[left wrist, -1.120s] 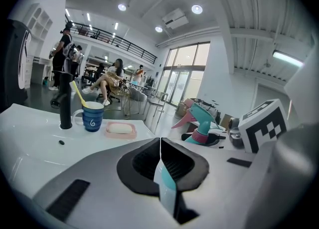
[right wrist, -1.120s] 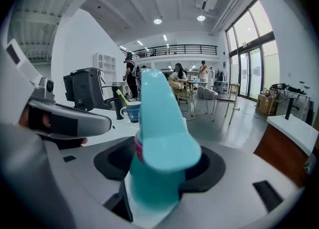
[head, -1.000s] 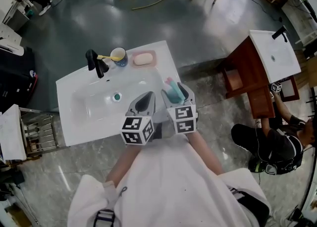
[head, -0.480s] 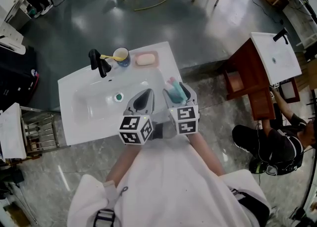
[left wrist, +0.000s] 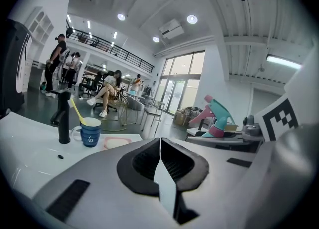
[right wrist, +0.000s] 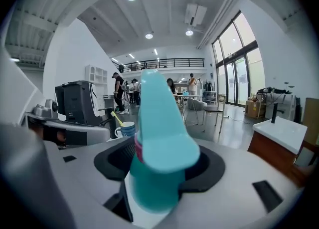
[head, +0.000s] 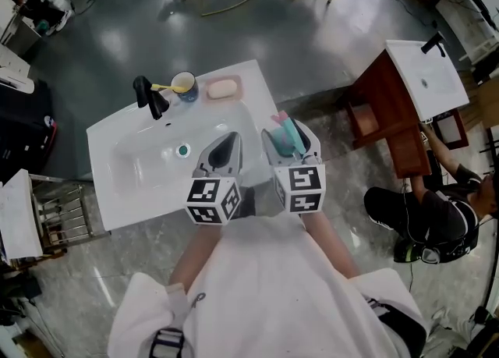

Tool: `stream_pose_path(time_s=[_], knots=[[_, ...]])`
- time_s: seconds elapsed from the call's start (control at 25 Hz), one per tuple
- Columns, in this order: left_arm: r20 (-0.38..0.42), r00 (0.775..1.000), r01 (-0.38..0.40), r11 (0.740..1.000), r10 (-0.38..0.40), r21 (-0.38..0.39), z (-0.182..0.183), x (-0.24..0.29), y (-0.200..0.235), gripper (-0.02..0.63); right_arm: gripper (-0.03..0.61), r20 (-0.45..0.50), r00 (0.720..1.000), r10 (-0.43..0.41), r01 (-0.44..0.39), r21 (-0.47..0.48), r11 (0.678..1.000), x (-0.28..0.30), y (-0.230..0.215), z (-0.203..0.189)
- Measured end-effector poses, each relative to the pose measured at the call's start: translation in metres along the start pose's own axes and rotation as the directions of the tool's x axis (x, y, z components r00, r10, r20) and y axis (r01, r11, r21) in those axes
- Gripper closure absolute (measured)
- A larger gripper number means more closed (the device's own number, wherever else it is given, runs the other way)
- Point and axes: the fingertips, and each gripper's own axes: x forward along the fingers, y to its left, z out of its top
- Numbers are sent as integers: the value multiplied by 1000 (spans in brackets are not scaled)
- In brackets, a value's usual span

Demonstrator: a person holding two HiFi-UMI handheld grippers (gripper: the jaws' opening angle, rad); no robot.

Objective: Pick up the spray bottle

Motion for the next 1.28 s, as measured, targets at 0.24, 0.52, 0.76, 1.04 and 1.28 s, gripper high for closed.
stream_pose_path(time_s=[0.24,0.52,0.76,1.04,1.28], knots=[[40,999,24,998,-26,51,11,-8,-19,588,295,18,1000,-22,22,-6,1000,-23,-1,6],[64,997,42,996,-47,80,13,-15,-38,586,295,52,998,-22,21,25,999,-47,-4,11],[69,996,51,994,-58,93,12,-18,-48,588,295,73,997,-28,29,-7,1000,-57,-4,16],[75,995,56,990,-66,126,13,-19,-55,588,295,74,997,-25,27,-24,999,-62,-1,15],[76,995,59,987,-71,148,13,-20,-58,588,295,58,998,-34,37,-41,998,-62,-1,9]])
